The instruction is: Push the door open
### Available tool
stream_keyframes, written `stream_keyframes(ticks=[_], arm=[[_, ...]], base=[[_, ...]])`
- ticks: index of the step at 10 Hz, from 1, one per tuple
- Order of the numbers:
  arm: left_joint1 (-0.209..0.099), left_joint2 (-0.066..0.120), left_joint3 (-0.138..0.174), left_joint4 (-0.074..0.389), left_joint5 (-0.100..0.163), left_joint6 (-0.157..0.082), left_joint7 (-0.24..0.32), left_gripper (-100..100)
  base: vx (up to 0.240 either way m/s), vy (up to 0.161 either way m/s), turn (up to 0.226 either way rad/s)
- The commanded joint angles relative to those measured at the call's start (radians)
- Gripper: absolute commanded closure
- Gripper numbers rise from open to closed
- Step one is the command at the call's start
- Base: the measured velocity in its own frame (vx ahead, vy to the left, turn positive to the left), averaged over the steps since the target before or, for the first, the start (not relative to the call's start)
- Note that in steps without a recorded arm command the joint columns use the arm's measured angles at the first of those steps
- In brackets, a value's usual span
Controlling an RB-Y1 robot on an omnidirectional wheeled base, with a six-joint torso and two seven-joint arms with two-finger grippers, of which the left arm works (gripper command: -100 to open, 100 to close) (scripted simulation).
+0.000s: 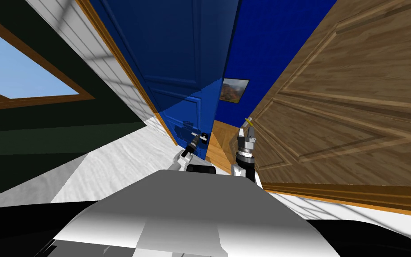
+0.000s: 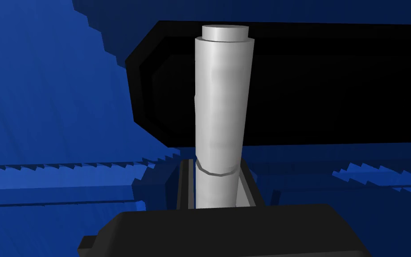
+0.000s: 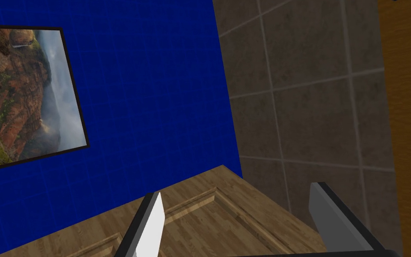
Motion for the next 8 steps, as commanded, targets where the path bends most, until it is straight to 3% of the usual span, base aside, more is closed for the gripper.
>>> stream_keyframes(ticks=[1, 4, 8], arm=[[0.004, 0.001, -0.002, 0.002, 0.000, 0.001, 0.001, 100], [0.004, 0.001, -0.002, 0.002, 0.000, 0.001, 0.001, 100], [-0.015, -0.006, 0.043, 0.021, 0.003, 0.001, -0.010, 100]], base=[[-0.013, 0.008, -0.017], [0.000, 0.000, 0.000], [0.131, -0.115, 0.047]])
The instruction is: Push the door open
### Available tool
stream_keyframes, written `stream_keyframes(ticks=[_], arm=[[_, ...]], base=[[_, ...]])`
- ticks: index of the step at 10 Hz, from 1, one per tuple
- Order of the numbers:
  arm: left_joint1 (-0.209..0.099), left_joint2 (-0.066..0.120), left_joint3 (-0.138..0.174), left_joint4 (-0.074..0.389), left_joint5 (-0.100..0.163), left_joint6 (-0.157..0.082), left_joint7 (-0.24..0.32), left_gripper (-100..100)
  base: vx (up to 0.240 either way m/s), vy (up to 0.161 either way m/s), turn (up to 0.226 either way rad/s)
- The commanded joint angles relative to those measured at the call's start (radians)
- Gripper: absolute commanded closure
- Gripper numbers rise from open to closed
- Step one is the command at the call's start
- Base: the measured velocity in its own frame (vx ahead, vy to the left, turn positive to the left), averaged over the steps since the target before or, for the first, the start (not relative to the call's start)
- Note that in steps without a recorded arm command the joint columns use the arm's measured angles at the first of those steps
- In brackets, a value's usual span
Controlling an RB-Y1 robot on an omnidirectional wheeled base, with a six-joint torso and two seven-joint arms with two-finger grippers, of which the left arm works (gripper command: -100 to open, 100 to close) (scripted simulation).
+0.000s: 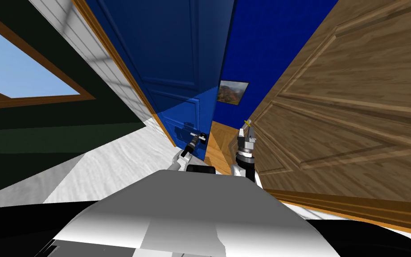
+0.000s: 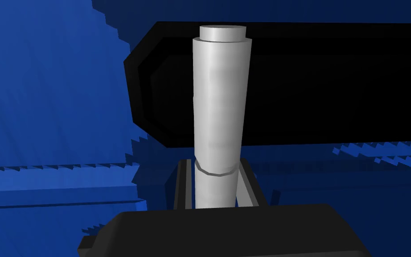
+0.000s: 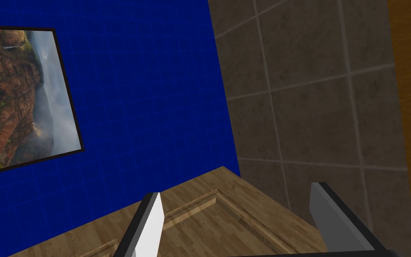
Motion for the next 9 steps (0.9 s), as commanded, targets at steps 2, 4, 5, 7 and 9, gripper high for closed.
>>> stream_keyframes(ticks=[2, 4, 5, 7, 9], arm=[[-0.024, -0.005, 0.040, 0.012, 0.003, -0.007, -0.007, 100], [-0.030, -0.008, 0.059, 0.021, 0.004, -0.007, -0.011, 100], [-0.033, -0.009, 0.069, 0.026, 0.005, -0.007, -0.014, 100], [-0.044, -0.015, 0.102, 0.042, 0.007, -0.007, -0.021, 100], [-0.052, -0.019, 0.124, 0.052, 0.008, -0.007, -0.026, 100]], base=[[0.162, -0.115, 0.041], [0.138, -0.121, 0.056], [0.085, -0.100, 0.040], [0.104, -0.133, 0.080], [0.106, -0.097, 0.060]])
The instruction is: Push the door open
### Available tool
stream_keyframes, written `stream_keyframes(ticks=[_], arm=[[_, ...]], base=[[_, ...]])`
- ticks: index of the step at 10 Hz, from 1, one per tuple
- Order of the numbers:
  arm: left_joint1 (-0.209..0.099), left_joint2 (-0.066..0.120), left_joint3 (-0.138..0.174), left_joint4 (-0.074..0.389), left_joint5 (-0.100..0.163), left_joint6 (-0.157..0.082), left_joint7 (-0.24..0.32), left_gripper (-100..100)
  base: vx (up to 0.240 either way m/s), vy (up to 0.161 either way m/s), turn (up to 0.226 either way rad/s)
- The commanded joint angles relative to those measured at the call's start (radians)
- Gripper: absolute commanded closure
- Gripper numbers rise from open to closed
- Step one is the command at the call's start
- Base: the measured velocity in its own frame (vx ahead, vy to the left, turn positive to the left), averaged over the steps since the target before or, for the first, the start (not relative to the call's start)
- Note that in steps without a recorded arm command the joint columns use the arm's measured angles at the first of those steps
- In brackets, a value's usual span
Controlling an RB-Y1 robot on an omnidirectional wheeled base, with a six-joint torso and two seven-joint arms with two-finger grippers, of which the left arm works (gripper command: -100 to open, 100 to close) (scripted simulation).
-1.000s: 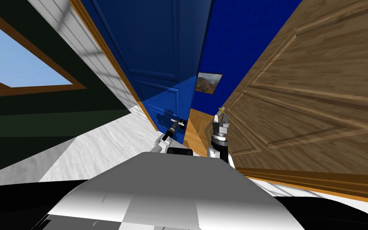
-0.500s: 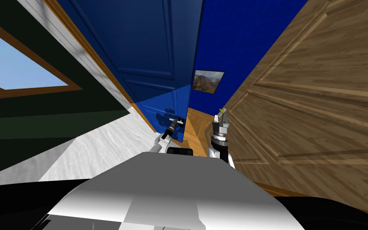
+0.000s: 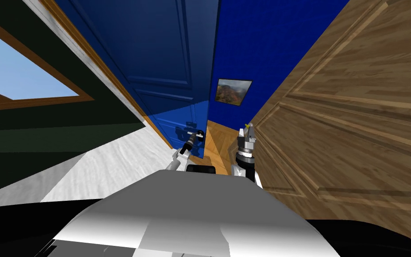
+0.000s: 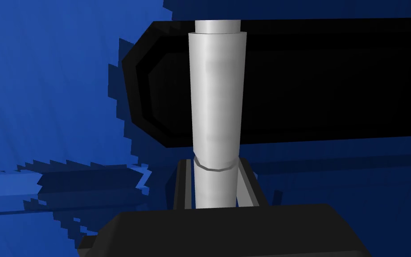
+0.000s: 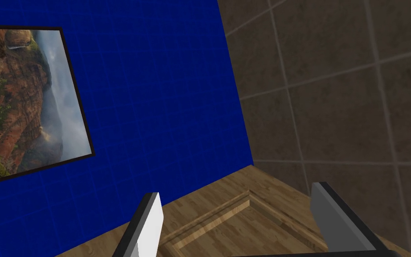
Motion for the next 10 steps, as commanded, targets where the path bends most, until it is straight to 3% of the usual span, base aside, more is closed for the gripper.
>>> stream_keyframes(ticks=[1, 10], arm=[[-0.011, 0.002, 0.032, 0.000, 0.002, -0.004, -0.007, 100], [-0.044, -0.019, 0.133, 0.050, 0.008, -0.005, -0.030, 100]], base=[[0.117, -0.093, 0.033], [0.090, -0.096, 0.056]])
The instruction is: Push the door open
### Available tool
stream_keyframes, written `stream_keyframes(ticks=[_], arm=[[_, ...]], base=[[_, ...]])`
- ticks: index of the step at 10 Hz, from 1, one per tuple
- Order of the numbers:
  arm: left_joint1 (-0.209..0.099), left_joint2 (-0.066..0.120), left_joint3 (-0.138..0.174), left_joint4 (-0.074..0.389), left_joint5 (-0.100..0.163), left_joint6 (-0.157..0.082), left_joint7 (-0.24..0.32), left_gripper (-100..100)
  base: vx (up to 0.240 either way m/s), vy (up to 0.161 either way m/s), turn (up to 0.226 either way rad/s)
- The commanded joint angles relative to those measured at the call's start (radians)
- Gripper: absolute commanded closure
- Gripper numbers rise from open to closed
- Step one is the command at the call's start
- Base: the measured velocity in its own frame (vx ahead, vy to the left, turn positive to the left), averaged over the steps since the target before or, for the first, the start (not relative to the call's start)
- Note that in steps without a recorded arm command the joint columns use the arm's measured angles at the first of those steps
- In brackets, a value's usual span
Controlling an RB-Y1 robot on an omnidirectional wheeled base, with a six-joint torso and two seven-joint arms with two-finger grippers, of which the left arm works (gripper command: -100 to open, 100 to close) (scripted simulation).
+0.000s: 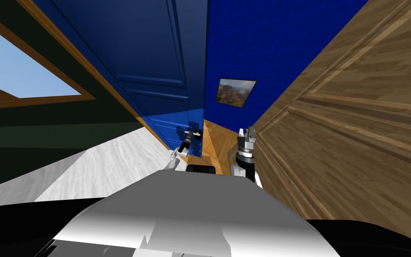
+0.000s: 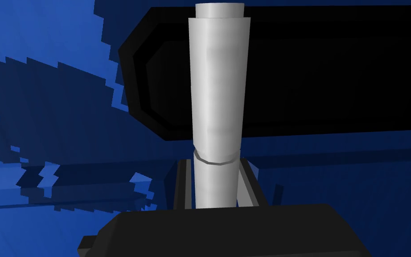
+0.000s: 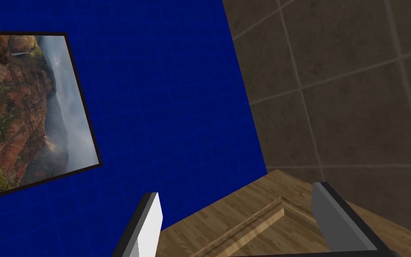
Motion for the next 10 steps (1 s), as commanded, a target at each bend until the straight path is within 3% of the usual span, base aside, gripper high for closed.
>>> stream_keyframes(ticks=[1, 6, 9, 10], arm=[[-0.019, 0.000, 0.032, 0.012, 0.002, -0.005, -0.008, 100], [-0.038, -0.016, 0.092, 0.041, 0.005, -0.005, -0.022, 100], [-0.046, -0.024, 0.116, 0.053, 0.007, -0.005, -0.027, 100], [-0.042, -0.021, 0.110, 0.053, 0.007, -0.001, -0.024, 100]], base=[[0.079, -0.093, 0.054], [0.109, -0.108, 0.060], [0.125, -0.136, 0.068], [0.065, -0.049, 0.035]])
